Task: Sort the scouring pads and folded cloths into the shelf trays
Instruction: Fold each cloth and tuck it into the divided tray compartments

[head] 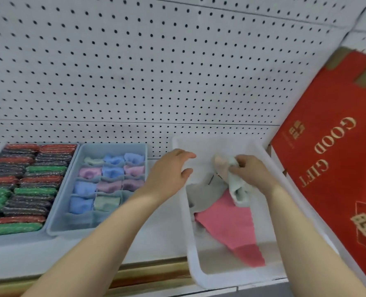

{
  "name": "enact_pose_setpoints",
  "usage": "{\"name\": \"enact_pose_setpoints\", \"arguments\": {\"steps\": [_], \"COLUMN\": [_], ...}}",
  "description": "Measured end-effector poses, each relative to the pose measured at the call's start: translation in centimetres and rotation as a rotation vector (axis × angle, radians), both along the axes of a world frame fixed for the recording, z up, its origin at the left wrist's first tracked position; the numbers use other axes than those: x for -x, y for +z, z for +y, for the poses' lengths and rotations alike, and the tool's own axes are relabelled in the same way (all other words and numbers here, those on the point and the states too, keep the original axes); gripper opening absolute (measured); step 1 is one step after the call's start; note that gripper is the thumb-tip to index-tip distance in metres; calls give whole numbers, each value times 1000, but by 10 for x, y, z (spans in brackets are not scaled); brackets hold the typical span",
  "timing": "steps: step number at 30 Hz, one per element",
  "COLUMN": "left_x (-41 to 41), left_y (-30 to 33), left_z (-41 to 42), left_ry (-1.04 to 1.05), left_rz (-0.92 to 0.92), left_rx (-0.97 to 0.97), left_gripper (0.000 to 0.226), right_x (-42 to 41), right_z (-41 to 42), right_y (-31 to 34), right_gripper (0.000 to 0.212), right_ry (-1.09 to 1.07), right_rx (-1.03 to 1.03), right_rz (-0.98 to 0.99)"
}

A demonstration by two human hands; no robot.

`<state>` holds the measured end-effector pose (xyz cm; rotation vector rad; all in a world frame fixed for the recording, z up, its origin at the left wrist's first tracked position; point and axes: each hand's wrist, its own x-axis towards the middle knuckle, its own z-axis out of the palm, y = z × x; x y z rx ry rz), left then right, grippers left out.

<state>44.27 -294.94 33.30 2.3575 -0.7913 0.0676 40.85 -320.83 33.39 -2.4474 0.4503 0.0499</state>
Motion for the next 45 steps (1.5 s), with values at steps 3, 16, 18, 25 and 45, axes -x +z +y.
{"name": "enact_pose_setpoints", "arguments": {"steps": [3,16,18,25,45], "left_x": [-7,-18,-17,-13,-15], "left_y": [22,106,107,128,98], "left_z": [-11,57,73,116,150], "left_ry": [-38,-16,-36,-33,15], "left_rz": [140,511,506,339,303], "left_rx": [190,394,449,633,373], "left_gripper": [65,76,49,18,53], "right_x": [-2,-22,-26,-36,-41], "right_z": [24,105,114,148,214], "right_y": [51,130,130,134,130], "right_gripper": [2,15,16,35,9], "right_ry": [274,706,694,650,487], "right_rx": [-442,-704,-727,-657,-1027], "right_rz": [-103,-333,-366,-166,-282]}}
